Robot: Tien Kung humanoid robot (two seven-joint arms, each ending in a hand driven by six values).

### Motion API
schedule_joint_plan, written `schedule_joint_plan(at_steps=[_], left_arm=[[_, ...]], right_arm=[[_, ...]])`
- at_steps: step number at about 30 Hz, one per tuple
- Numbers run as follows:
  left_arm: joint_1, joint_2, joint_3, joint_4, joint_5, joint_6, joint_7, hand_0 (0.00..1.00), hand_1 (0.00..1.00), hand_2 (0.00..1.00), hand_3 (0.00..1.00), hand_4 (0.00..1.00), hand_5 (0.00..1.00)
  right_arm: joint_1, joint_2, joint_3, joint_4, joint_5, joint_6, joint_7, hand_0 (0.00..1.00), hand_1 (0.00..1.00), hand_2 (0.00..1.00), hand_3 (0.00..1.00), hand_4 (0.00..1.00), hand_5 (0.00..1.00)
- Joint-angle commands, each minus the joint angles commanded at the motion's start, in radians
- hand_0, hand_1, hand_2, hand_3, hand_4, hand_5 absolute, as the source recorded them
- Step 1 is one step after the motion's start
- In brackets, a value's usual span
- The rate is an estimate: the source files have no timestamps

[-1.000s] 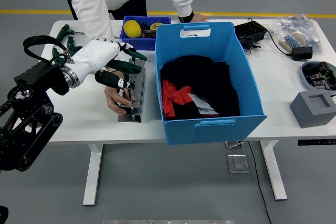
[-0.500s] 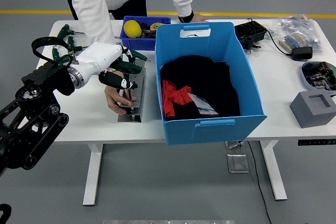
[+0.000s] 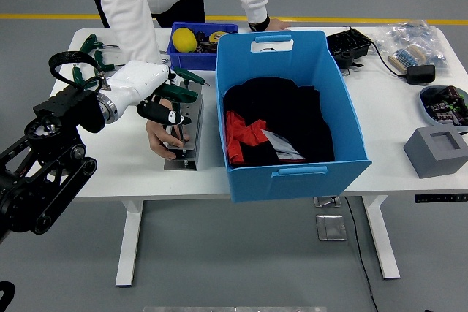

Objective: Lift tool from toolbox,place it in box,lift tool from toolbox,place it in box

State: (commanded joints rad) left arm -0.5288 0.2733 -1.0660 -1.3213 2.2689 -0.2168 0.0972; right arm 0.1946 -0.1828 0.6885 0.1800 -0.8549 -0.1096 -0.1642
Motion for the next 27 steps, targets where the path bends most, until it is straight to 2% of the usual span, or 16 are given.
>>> schedule_joint_plan(at_steps=[1,6,7,12,13,18,19,24,25,27], left_arm=[[0.000,0.000,0.001,0.002,0.000,0.001,0.001,0.279,0.133,0.150,0.282,0.998,0.575],[-0.002,0.000,0.007,0.013,0.000,0.025,0.014,0.279,0.133,0.150,0.282,0.998,0.575],[-0.002,0.000,0.007,0.015,0.000,0.029,0.017,0.201,0.065,0.098,0.200,0.998,0.605],[-0.004,-0.001,0.010,0.030,0.000,0.032,0.027,0.201,0.065,0.098,0.200,0.998,0.605],[-0.004,-0.001,0.013,0.034,0.000,0.035,0.029,0.185,0.033,0.068,0.162,0.998,0.595],[-0.007,-0.001,0.027,0.044,0.000,0.080,0.040,0.185,0.033,0.068,0.162,0.998,0.595],[-0.008,-0.001,0.029,0.045,0.000,0.091,0.041,0.163,0.002,0.031,0.109,0.998,0.616],[-0.012,0.000,0.034,0.051,0.000,0.138,0.039,0.163,0.002,0.031,0.109,0.998,0.616],[-0.012,0.000,0.035,0.052,0.000,0.148,0.038,0.147,0.002,0.002,0.079,0.998,0.652],[-0.012,0.001,0.037,0.052,0.000,0.162,0.036,0.147,0.002,0.002,0.079,0.998,0.652]], right_arm=[[0.000,0.000,0.000,0.000,0.000,0.000,0.000,0.636,0.612,0.698,0.551,0.804,0.645],[0.001,0.000,0.001,0.000,-0.002,0.000,0.000,0.636,0.612,0.698,0.551,0.804,0.645],[0.001,0.001,0.001,0.000,-0.003,0.000,-0.001,0.636,0.611,0.698,0.553,0.805,0.645],[0.003,0.001,0.000,0.000,-0.002,0.000,0.000,0.636,0.611,0.698,0.553,0.805,0.645],[0.003,0.001,-0.001,0.000,-0.001,0.000,0.000,0.637,0.612,0.698,0.553,0.805,0.645],[0.005,0.001,-0.005,0.000,0.005,-0.001,0.001,0.637,0.612,0.698,0.553,0.805,0.645],[0.005,0.000,-0.005,0.000,0.006,-0.001,0.001,0.636,0.612,0.698,0.552,0.805,0.645],[0.002,0.000,-0.009,0.000,0.012,-0.001,0.002,0.636,0.612,0.698,0.552,0.805,0.645],[0.001,0.000,-0.010,0.000,0.014,-0.001,0.002,0.636,0.612,0.698,0.553,0.805,0.644],[0.000,0.000,-0.010,0.000,0.014,-0.002,0.002,0.636,0.612,0.698,0.553,0.805,0.644]])
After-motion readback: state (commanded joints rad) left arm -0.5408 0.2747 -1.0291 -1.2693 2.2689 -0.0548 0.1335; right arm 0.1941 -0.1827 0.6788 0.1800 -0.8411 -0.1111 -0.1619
